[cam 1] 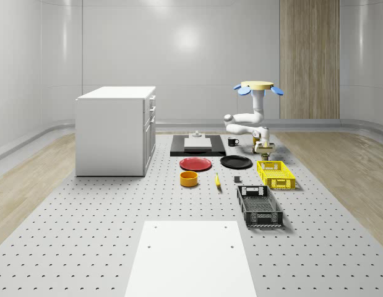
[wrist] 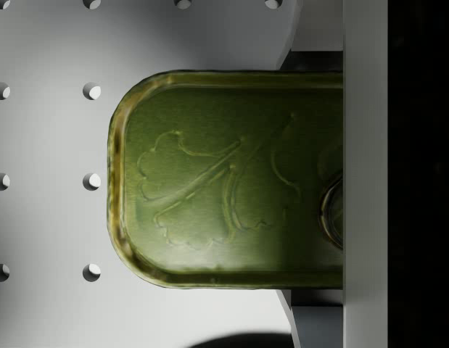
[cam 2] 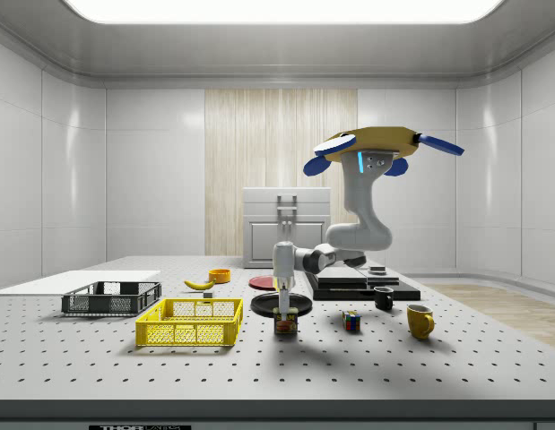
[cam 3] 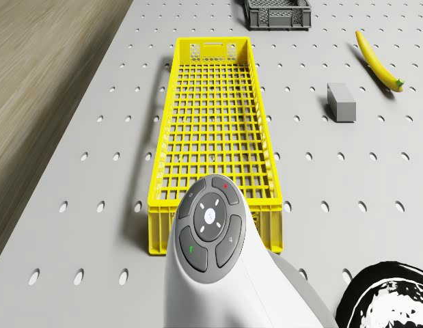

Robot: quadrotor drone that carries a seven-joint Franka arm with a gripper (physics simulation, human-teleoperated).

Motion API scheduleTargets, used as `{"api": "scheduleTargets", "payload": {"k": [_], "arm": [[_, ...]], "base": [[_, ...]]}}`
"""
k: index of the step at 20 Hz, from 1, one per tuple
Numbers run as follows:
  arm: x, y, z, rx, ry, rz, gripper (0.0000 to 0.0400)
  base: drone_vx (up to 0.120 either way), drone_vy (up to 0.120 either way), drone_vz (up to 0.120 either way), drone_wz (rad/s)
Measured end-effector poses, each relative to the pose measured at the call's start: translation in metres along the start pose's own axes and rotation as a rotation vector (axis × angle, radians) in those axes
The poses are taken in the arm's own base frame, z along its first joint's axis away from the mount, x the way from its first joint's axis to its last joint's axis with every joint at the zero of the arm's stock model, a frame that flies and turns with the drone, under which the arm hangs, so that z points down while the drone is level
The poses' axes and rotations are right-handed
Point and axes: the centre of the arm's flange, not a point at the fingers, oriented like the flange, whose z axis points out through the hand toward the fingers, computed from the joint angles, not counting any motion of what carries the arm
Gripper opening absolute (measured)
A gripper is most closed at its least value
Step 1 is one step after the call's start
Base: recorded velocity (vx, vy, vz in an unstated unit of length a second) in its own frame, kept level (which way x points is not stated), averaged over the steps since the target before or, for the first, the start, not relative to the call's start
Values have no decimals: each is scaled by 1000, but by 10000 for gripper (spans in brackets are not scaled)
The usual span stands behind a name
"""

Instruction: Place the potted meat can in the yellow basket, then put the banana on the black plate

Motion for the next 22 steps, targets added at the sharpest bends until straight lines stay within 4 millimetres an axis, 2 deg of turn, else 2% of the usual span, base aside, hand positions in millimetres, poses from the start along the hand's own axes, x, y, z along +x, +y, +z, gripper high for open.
{"api": "scheduleTargets", "payload": {"k": [10, 16, 22], "arm": [[0, 0, -5, -2, 4, 2, 291], [0, 0, -23, -3, 5, -3, 291], [0, 0, -31, -3, 6, -6, 290]], "base": [[0, 0, 0, 0], [0, 0, 113, 0], [13, 0, 120, 0]]}}
